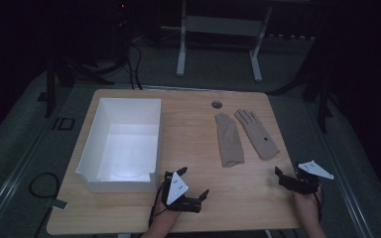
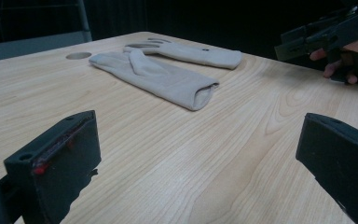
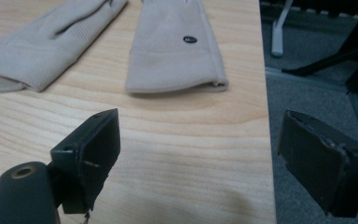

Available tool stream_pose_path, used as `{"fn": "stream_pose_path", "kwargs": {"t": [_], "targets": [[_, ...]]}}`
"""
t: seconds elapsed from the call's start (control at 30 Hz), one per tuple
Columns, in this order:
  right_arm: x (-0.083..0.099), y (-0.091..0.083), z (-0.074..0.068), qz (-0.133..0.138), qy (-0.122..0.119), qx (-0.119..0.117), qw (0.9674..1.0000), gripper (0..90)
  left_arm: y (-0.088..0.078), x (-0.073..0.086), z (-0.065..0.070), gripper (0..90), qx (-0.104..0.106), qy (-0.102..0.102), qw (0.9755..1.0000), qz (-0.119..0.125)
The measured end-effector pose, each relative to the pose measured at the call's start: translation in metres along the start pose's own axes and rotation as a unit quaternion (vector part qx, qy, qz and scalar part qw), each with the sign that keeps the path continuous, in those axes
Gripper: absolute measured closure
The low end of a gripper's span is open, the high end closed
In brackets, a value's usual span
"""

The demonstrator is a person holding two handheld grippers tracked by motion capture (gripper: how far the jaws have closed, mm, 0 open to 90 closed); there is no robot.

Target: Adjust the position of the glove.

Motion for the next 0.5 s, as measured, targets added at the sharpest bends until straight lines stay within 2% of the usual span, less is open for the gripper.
{"fn": "stream_pose_path", "kwargs": {"t": [0.23, 0.3, 0.43, 0.5], "targets": [[-0.0003, -0.0009, -0.0019, 0.001, -0.01, -0.01, 0.9999, 11.6, 0.0002, 0.0001, 0.0006, 0.1, 0.0, 0.003, 1.0, -0.002], [-0.0004, -0.0004, -0.0024, -0.005, -0.008, -0.023, 0.9997, 11.3, 0.0003, 0.0001, 0.0007, 0.1, 0.001, 0.004, 1.0, -0.002], [-0.0025, -0.0024, -0.0025, -0.011, 0.0, -0.019, 0.9998, 13.0, 0.0004, 0.0001, 0.0005, 0.1, 0.001, 0.003, 1.0, -0.003], [-0.0042, -0.004, -0.0028, -0.038, 0.015, -0.035, 0.9985, 13.1, 0.0003, 0.0, 0.0003, 0.1, 0.002, 0.002, 1.0, -0.003]]}}
Point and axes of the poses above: each handheld gripper's, and its own axes: y roughly forward along the jaws, x roughly out of its underside, z roughly to its right, the point moved 5 cm from there along y, roughly forward along the jaws, and after that the axes turned 10 degrees about -y, right-handed, at the moved point
